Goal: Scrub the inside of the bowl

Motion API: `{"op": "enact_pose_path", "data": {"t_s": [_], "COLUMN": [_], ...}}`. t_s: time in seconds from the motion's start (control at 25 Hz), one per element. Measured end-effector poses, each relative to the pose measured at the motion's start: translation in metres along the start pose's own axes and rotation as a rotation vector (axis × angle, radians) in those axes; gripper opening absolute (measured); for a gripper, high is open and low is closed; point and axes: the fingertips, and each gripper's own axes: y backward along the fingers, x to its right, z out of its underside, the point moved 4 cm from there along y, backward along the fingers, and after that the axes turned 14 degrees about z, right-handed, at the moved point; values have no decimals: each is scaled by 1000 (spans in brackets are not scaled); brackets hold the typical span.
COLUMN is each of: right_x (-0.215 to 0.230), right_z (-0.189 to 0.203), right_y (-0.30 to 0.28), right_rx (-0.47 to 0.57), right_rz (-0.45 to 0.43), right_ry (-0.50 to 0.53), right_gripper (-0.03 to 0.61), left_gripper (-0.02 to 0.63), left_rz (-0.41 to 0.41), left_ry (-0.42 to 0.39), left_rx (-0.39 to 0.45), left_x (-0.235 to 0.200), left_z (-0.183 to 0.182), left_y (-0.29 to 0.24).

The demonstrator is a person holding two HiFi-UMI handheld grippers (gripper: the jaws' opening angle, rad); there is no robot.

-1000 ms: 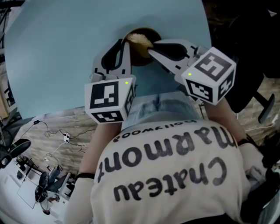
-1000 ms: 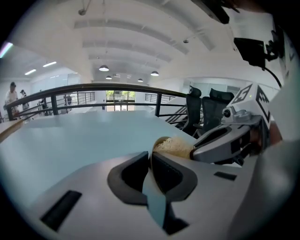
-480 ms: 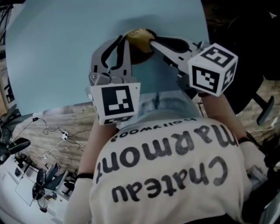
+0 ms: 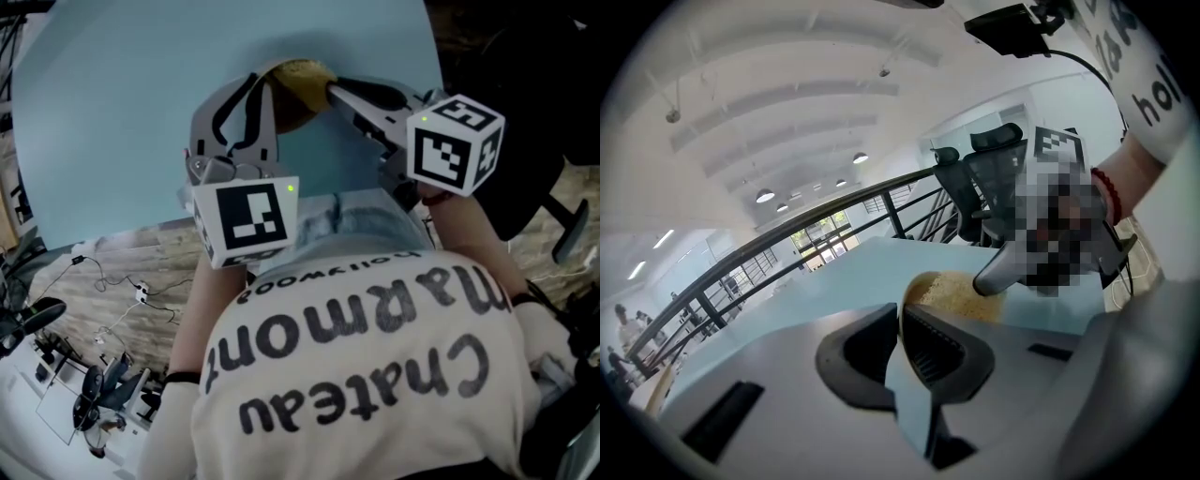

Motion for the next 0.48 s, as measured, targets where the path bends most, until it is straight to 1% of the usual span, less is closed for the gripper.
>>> {"op": "enact_pose_path", "data": {"t_s": [0.08,0.32,0.48], "right_x": [-3,-24,-31], "right_z": [1,-6,-5], "right_y": [1,2,6], "right_rx": [-7,-1,11], "right_rz": [-14,-99,-115], "right_ry": [2,34,36], "right_gripper": [54,52,52], "left_gripper": [21,20,20], "left_rz": [3,5,-6], "left_ry": [-3,-9,-34], "left_rx": [-4,-9,0], "left_x": [1,2,7], "left_z": [-1,-2,0], "left_y": [-1,-6,-6]}}
